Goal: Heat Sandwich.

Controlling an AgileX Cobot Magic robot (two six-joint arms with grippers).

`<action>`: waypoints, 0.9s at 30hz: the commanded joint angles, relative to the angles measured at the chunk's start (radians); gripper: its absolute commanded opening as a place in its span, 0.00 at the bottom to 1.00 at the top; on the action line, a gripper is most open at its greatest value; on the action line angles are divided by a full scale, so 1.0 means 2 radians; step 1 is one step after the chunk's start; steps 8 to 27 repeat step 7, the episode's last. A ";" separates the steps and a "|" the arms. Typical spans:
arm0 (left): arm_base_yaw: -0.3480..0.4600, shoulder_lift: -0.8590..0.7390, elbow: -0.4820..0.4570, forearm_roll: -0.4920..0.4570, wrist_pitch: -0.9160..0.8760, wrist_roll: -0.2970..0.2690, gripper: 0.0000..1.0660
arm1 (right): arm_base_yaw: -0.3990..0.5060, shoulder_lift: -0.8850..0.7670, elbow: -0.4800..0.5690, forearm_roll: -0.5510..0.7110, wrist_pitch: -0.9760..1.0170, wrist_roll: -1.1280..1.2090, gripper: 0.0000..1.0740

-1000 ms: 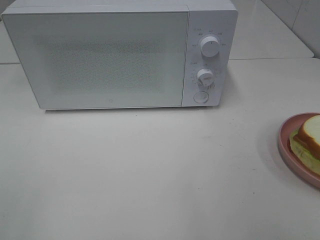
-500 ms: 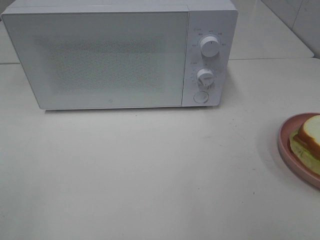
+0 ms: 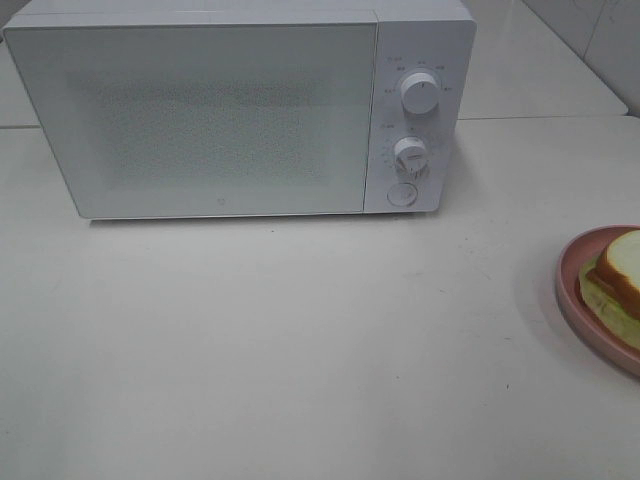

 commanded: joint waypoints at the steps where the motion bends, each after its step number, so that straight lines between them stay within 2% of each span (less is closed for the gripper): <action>1: 0.000 -0.012 0.002 -0.001 -0.005 -0.003 0.92 | -0.005 -0.012 0.000 -0.002 -0.007 -0.005 0.70; 27: 0.000 -0.012 0.002 -0.001 -0.005 -0.003 0.92 | -0.005 -0.012 0.000 -0.002 -0.007 -0.005 0.70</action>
